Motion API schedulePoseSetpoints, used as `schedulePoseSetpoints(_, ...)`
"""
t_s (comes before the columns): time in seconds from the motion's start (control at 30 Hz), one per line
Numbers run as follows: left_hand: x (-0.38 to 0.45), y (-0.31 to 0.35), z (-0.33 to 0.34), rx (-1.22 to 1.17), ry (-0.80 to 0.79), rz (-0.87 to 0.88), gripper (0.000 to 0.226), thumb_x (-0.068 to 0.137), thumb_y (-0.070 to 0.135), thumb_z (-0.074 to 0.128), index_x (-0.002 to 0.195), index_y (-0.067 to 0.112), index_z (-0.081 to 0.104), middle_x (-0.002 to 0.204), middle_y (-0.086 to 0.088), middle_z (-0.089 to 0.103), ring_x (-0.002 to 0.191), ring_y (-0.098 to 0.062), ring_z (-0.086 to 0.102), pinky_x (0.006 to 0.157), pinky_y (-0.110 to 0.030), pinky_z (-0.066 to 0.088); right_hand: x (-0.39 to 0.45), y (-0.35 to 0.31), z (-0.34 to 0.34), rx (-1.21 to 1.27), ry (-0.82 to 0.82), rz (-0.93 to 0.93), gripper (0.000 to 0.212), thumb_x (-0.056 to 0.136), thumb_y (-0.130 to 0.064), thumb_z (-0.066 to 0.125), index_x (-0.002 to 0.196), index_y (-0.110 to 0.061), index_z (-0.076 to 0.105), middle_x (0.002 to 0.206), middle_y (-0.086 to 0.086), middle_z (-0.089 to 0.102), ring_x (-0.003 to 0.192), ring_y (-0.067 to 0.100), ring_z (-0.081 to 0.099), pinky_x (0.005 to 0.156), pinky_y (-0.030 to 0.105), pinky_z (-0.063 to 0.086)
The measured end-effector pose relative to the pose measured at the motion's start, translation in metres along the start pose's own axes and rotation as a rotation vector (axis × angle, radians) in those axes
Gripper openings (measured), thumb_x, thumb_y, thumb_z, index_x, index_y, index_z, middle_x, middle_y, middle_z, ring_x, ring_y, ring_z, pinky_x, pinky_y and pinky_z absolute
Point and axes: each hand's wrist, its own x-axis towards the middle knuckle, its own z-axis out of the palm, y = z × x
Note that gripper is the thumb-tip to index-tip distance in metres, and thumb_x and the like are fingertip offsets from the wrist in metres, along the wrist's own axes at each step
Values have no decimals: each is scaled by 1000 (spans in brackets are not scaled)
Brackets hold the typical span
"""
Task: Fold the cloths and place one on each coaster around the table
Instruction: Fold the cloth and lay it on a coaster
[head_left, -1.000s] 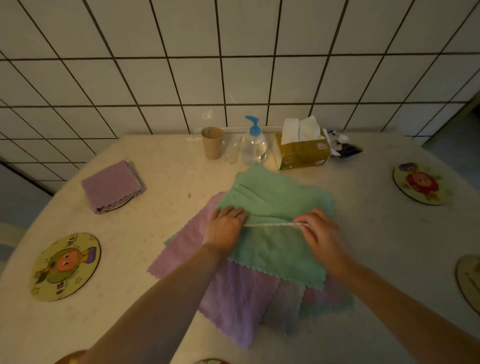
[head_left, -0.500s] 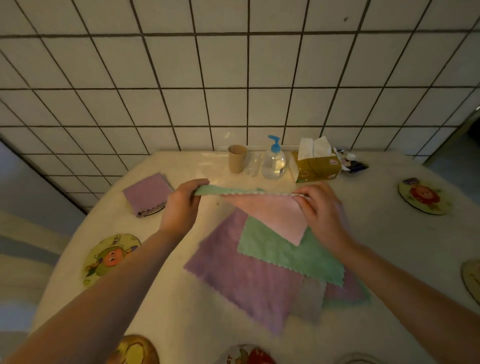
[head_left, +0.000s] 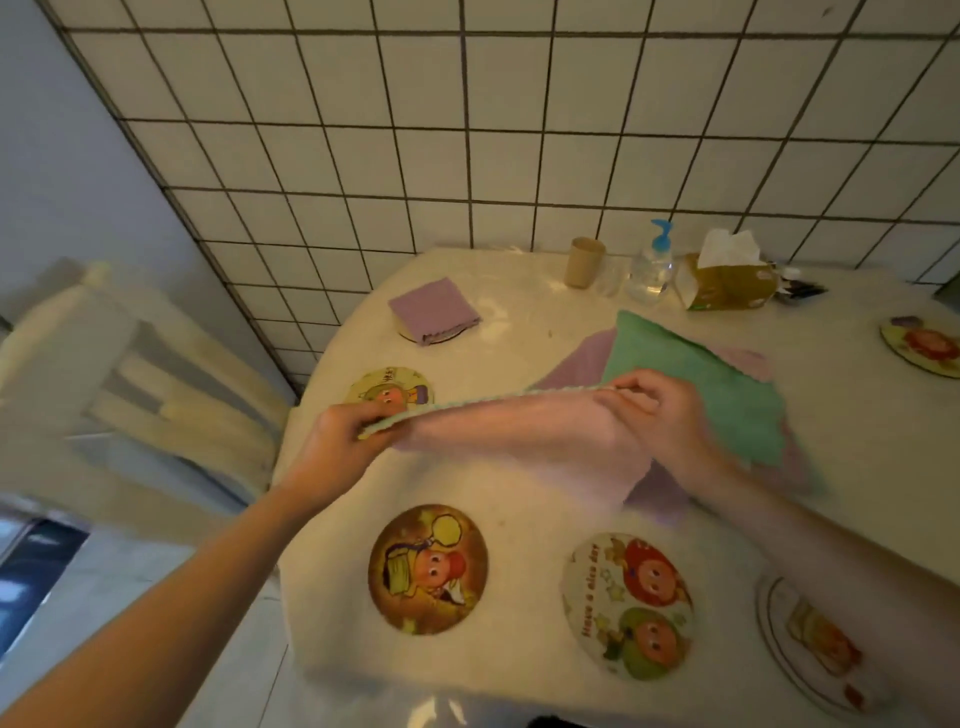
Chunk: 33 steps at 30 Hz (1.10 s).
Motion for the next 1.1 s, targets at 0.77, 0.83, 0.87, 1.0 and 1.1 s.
schedulePoseSetpoints(0.77,34,-147,44,-243,66,-759,28,87,18,66,65,4,56,64,-14,54,62,-21,51,65,-32,46,71,99,137,-278,-438,279,7,85,-11,66,87,-6,70,84,7,70,81,15,62,71,28,47)
schedulePoseSetpoints(0.83,49,-153,45,-202,81,-775,29,87,19,66,64,5,57,63,-14,55,62,-21,51,66,-33,46,87,107,147,-295,-426,286,7,85,-13,66,87,-7,70,86,7,71,81,13,62,67,23,46)
schedulePoseSetpoints(0.87,56,-155,45,-185,89,-779,30,86,19,67,61,7,55,62,-13,55,62,-22,51,65,-32,46,94,112,152,-310,-427,290,6,84,-14,67,85,-9,70,86,8,71,82,14,63,67,24,46)
schedulePoseSetpoints(1.0,72,-159,44,-8,83,-747,29,84,17,66,57,17,55,63,-5,58,64,-24,52,58,-29,38,109,122,165,-392,-429,297,11,80,-15,69,76,-21,61,86,7,71,83,20,65,68,26,44)
schedulePoseSetpoints(1.1,76,-160,45,63,116,-743,6,84,16,65,78,16,68,74,-5,61,73,-24,55,64,-26,37,111,128,171,-496,-432,276,5,81,-15,68,83,-17,63,88,8,71,85,24,66,72,31,49)
